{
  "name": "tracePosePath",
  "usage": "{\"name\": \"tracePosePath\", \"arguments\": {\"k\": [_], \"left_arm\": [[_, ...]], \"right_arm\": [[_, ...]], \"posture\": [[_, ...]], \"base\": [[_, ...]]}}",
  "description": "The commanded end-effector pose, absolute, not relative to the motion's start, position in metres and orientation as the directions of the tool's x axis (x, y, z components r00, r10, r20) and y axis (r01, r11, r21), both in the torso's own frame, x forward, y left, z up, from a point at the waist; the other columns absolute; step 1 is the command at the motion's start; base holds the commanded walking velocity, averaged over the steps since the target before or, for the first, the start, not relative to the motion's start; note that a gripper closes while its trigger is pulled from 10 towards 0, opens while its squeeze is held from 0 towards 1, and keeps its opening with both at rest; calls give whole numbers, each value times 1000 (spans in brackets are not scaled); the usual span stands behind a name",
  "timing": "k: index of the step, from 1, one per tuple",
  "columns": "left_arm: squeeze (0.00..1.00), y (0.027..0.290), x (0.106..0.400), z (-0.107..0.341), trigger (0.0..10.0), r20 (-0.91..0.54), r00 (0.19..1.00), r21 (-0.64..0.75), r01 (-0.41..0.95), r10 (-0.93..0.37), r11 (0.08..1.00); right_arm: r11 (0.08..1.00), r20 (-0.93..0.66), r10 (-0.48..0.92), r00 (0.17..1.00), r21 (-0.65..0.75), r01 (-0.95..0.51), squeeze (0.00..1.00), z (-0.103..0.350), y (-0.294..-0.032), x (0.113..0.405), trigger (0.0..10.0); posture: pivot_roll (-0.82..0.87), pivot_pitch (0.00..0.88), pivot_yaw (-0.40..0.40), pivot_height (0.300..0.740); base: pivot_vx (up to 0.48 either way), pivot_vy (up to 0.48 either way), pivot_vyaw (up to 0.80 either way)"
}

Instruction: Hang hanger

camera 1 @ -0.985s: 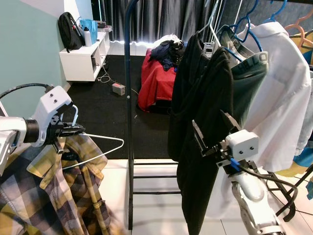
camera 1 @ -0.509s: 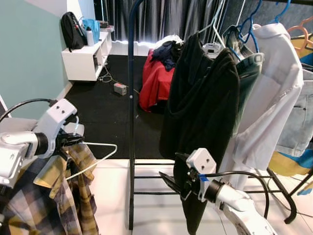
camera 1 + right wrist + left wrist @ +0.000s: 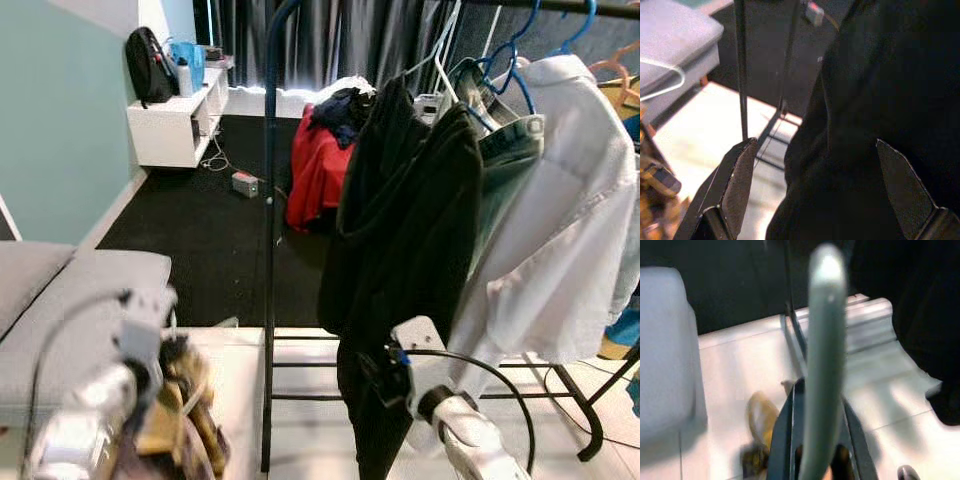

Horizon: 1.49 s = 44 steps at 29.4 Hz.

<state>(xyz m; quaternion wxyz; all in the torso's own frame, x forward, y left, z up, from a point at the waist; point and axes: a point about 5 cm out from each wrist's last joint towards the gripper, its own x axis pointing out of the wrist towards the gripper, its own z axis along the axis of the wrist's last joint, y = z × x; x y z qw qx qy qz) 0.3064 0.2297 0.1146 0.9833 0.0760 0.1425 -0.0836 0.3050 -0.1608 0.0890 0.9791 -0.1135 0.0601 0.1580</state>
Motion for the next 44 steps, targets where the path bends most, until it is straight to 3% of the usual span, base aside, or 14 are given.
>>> {"name": "tracePosePath", "arguments": {"k": [1,4,5,13,15,20,24,28,36,39,44], "left_arm": [[0,227,309,123,10000,-241,959,153,191,-151,970],[0,226,305,110,10000,-288,950,158,171,-120,973],[0,226,296,82,10000,-380,924,164,113,-43,980],[0,227,287,59,10000,-458,889,142,54,18,988],[0,222,277,35,10000,-503,860,179,15,79,984],[0,217,270,19,10000,-538,833,219,-6,126,976],[0,212,263,4,10000,-570,810,223,-7,136,975],[0,205,253,-10,10000,-629,772,121,-15,89,992],[0,190,248,-18,10000,-641,766,101,22,48,995],[0,187,247,-20,10000,-639,768,107,35,41,994],[0,190,244,-22,10000,-637,768,120,16,64,993]], "right_arm": [[929,-165,293,942,-182,-321,0,89,-162,303,10000],[926,-208,293,933,-181,-331,0,80,-162,301,10000],[922,-292,293,910,-164,-350,0,59,-161,296,10000],[924,-367,296,882,-125,-362,0,40,-159,290,10000],[914,-472,322,821,-70,-399,0,17,-157,280,10000],[914,-528,324,785,-41,-404,0,6,-158,275,10000],[919,-558,332,761,8,-395,0,-1,-156,270,10000],[916,-614,334,715,33,-399,0,-12,-153,266,10000],[941,-668,241,704,-15,-337,0,-22,-156,265,10000],[967,-669,203,715,22,-254,0,-24,-157,265,10000],[971,-664,208,718,53,-233,0,-24,-156,263,10000]], "posture": [[8,100,-41,740],[5,102,-35,740],[3,101,-37,740],[3,97,-43,740],[4,84,-62,740],[1,83,-65,740],[15,91,-63,740],[22,122,-66,740],[26,159,-68,740],[28,197,-65,740],[30,213,-66,740]], "base": [[0,0,0],[0,0,0],[0,0,0],[0,0,0],[0,0,0],[0,0,0],[0,0,0],[0,0,0],[0,0,0],[0,0,0],[0,0,0]]}}
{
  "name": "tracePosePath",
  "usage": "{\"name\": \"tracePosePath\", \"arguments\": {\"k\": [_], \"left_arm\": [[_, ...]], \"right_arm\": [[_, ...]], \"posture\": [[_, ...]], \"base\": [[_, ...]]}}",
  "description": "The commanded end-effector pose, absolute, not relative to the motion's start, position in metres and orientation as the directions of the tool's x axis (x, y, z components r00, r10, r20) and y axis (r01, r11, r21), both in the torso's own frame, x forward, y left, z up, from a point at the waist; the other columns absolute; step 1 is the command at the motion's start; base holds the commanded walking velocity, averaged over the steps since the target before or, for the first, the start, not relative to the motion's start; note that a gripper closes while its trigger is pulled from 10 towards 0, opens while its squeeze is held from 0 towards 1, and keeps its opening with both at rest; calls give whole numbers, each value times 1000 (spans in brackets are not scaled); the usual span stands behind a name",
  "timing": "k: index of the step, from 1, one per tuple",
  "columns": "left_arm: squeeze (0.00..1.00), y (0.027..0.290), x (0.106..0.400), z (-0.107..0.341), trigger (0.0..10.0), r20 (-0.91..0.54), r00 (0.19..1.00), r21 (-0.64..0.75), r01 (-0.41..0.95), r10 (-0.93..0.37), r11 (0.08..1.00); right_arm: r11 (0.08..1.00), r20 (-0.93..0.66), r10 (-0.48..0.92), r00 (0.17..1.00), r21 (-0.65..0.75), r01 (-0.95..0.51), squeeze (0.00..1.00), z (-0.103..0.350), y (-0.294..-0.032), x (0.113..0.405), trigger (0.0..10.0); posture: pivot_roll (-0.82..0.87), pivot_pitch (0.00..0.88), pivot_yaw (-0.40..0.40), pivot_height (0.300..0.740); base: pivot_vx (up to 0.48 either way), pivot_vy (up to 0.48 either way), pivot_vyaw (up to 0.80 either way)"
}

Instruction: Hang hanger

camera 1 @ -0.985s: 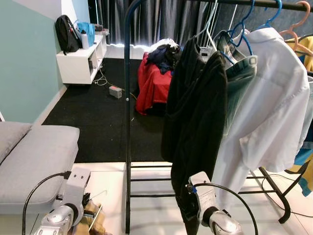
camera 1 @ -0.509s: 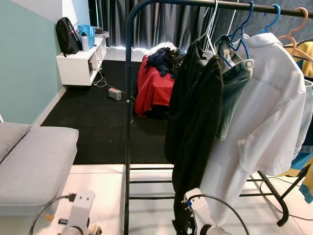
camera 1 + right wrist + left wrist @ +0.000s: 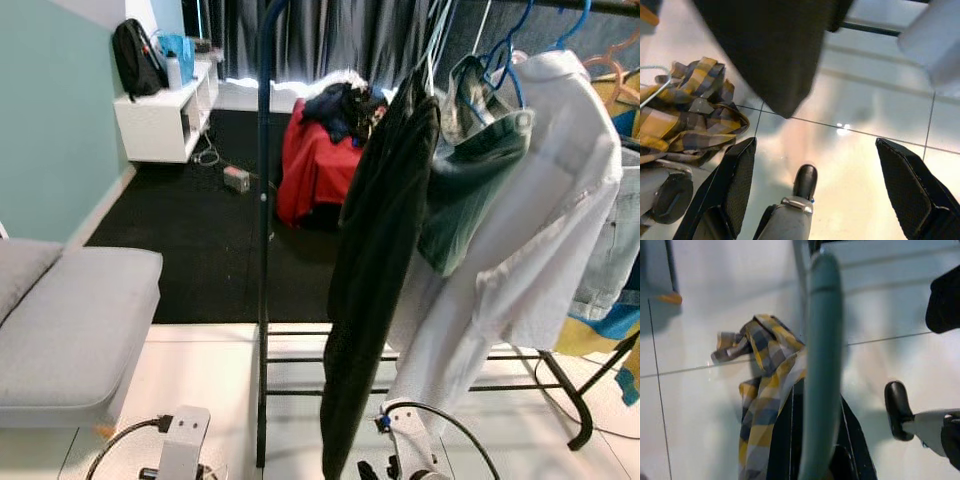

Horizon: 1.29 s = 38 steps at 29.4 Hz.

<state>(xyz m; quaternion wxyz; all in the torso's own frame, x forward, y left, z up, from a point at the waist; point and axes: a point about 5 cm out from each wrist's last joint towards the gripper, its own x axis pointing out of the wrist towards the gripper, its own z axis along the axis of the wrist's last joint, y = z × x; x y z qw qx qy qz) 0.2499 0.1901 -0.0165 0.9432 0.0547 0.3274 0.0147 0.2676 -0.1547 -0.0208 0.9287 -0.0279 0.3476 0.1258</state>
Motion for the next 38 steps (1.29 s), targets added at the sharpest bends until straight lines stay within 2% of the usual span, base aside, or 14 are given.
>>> {"name": "tracePosePath", "arguments": {"k": [1,4,7,16,29,34,38], "left_arm": [[0,193,242,-23,10000,-634,767,126,-22,98,992],[0,197,239,-24,10000,-625,768,111,-93,143,989],[0,197,236,-26,10000,-630,764,103,-95,139,990],[0,199,240,-26,10000,-622,763,93,-155,179,984],[0,187,251,-26,10000,-644,753,89,-102,135,991],[0,178,252,-29,10000,-656,750,103,-23,86,994],[0,176,255,-28,10000,-670,739,54,-44,69,998]], "right_arm": [[966,-660,226,716,56,-253,0,-25,-151,262,10000],[940,-666,282,691,47,-338,0,-29,-139,258,10000],[929,-675,302,673,49,-368,0,-33,-134,253,10000],[940,-666,304,681,96,-326,0,-34,-135,254,10000],[941,-651,307,695,98,-324,0,-27,-142,266,10000],[953,-658,282,698,109,-282,0,-28,-147,267,10000],[954,-653,276,705,96,-285,0,-27,-147,269,10000]], "posture": [[33,220,-67,740],[31,239,-67,740],[27,237,-62,740],[30,196,-47,740],[36,175,-53,740],[31,155,-43,740],[43,141,-47,740]], "base": [[0,0,0],[0,0,0],[0,0,0],[0,0,0],[0,0,0],[0,0,0],[0,0,0]]}}
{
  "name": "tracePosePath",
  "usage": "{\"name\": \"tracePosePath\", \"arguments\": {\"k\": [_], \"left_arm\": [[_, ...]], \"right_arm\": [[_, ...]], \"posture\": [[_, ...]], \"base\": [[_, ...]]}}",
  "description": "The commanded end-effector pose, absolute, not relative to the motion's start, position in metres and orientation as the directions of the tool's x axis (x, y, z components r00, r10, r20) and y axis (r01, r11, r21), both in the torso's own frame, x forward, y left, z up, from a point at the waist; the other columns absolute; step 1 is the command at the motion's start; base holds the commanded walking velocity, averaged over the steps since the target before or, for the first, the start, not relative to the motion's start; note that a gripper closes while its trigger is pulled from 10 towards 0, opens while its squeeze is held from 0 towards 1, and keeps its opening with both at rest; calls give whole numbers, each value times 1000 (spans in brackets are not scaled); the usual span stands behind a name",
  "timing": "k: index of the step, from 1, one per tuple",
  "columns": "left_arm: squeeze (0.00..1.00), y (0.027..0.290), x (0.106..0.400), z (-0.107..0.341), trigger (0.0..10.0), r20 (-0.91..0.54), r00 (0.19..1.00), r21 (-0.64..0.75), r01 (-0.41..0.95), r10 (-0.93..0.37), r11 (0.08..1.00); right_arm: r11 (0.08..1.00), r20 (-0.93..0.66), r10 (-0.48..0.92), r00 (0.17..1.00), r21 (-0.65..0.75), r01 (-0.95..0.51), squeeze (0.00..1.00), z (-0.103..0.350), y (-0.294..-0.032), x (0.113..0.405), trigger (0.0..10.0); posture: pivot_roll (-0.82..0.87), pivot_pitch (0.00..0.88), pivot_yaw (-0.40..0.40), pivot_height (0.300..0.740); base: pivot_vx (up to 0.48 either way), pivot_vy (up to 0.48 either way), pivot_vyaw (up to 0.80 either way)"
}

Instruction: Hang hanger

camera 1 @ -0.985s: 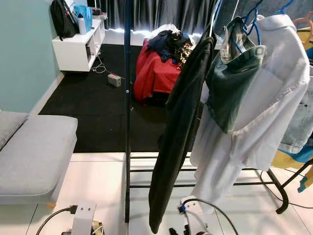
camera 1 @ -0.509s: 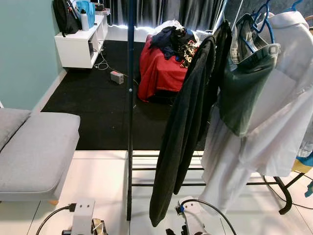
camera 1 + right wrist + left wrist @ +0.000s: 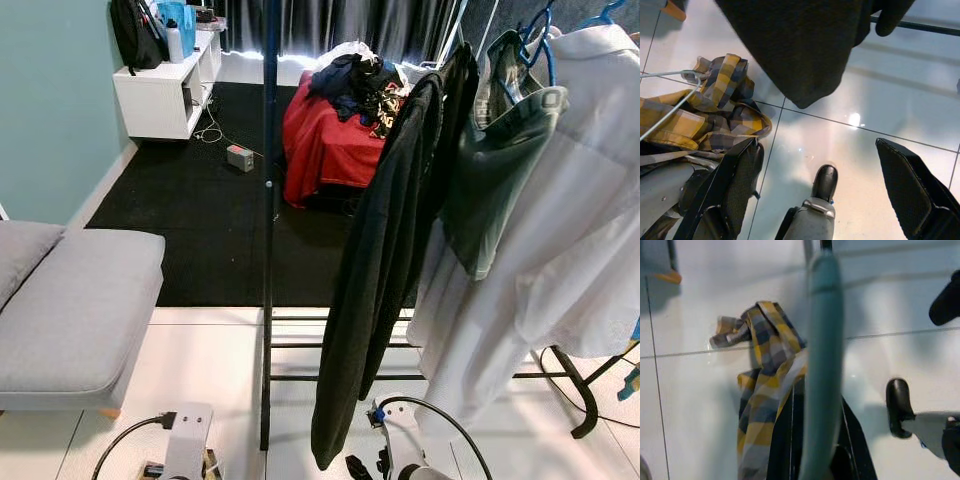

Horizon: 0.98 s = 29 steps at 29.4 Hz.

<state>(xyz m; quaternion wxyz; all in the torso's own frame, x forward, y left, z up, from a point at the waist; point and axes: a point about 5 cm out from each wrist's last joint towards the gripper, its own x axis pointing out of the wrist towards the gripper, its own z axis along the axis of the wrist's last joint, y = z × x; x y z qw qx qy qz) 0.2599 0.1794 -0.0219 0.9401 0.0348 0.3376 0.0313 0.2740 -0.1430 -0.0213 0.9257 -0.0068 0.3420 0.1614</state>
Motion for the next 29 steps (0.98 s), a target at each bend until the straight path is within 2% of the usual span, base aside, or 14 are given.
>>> {"name": "tracePosePath", "arguments": {"k": [1,4,7,11,15,25,29], "left_arm": [[0,176,255,-28,10000,-670,739,54,-44,69,998],[0,173,258,-27,10000,-669,742,36,-37,52,999],[0,174,255,-30,10000,-681,730,74,-7,56,997],[0,172,254,-31,10000,-683,729,36,-8,31,999],[0,175,256,-30,10000,-681,731,-8,-59,38,998],[0,174,260,-28,10000,-688,725,-7,-51,32,999],[0,174,263,-27,10000,-679,733,19,-20,28,1000]], "right_arm": [[954,-653,276,705,96,-285,0,-27,-147,269,10000],[953,-653,277,705,91,-290,0,-26,-147,269,10000],[953,-654,275,704,89,-290,0,-27,-147,269,10000],[947,-644,288,708,83,-310,0,-27,-145,269,10000],[949,-646,284,708,85,-303,0,-26,-144,270,10000],[946,-639,290,713,80,-313,0,-22,-144,275,10000],[952,-636,275,721,73,-298,0,-23,-144,275,10000]], "posture": [[43,141,-47,740],[45,137,-48,740],[43,127,-45,740],[42,112,-37,740],[46,128,-43,740],[19,176,-36,740],[37,134,-24,740]], "base": [[0,0,0],[0,0,0],[0,0,0],[0,0,0],[0,0,0],[0,0,0],[0,0,0]]}}
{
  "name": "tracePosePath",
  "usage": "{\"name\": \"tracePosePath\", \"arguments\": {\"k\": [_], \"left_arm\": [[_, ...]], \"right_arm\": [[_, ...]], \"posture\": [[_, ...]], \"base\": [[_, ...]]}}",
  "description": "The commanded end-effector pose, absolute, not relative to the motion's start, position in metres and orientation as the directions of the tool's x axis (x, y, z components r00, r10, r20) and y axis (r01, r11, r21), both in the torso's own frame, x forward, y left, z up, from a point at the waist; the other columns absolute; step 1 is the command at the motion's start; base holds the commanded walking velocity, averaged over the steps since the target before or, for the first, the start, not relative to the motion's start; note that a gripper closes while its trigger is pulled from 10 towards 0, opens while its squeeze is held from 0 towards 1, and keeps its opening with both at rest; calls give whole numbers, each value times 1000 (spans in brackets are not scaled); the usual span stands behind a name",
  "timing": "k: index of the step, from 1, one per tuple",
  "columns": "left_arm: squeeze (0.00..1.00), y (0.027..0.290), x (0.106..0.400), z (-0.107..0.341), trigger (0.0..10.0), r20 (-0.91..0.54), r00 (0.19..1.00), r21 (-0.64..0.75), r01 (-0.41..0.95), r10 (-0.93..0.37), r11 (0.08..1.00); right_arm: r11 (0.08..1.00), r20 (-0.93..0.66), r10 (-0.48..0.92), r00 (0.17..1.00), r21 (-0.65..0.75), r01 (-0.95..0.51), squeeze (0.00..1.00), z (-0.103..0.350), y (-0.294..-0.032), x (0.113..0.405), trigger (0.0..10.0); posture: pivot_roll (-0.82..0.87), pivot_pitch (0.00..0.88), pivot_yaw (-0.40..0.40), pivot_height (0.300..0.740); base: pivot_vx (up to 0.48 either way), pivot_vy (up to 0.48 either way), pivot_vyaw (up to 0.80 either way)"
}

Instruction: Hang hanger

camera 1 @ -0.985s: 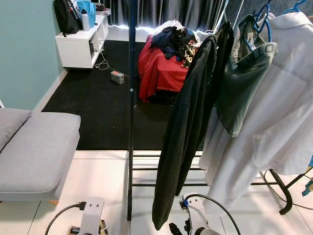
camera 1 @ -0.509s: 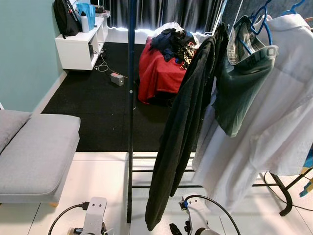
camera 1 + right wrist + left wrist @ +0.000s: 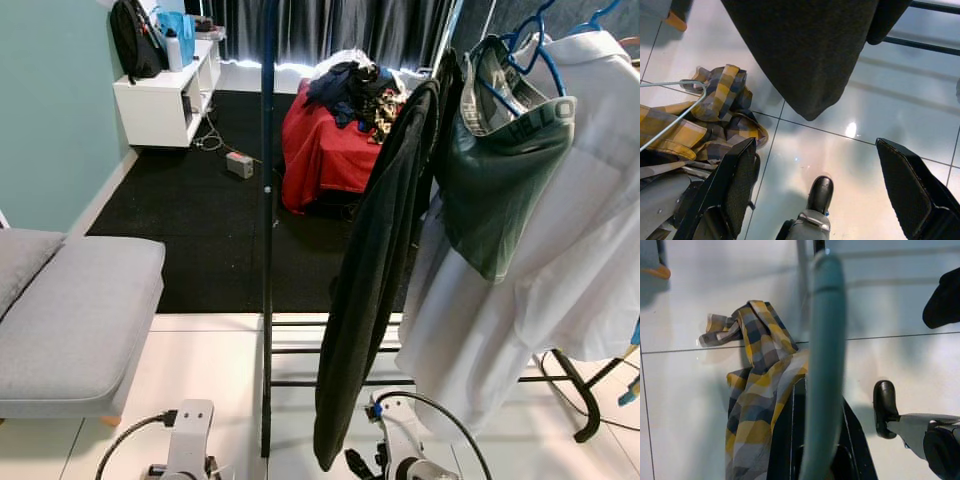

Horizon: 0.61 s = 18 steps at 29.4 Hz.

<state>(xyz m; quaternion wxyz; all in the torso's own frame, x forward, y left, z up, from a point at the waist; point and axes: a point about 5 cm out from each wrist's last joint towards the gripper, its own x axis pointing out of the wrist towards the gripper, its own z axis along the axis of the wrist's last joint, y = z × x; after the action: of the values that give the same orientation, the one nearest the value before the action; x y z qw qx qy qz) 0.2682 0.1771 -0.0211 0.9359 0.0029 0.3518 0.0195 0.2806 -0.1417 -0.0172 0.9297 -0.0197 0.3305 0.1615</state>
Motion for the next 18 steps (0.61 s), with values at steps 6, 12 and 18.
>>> {"name": "tracePosePath", "arguments": {"k": [6,12,18], "left_arm": [[0,177,262,-27,10000,-675,737,34,-20,37,999],[0,175,260,-28,10000,-672,739,31,-25,40,999],[0,173,262,-27,10000,-672,740,35,-9,31,999]], "right_arm": [[945,-633,291,717,74,-318,0,-23,-140,274,10000],[948,-637,291,714,92,-304,0,-25,-143,272,10000],[947,-636,289,715,80,-312,0,-24,-143,274,10000]], "posture": [[42,129,-28,740],[53,118,-42,740],[41,155,-49,740]], "base": [[0,0,0],[0,0,0],[0,0,0]]}}
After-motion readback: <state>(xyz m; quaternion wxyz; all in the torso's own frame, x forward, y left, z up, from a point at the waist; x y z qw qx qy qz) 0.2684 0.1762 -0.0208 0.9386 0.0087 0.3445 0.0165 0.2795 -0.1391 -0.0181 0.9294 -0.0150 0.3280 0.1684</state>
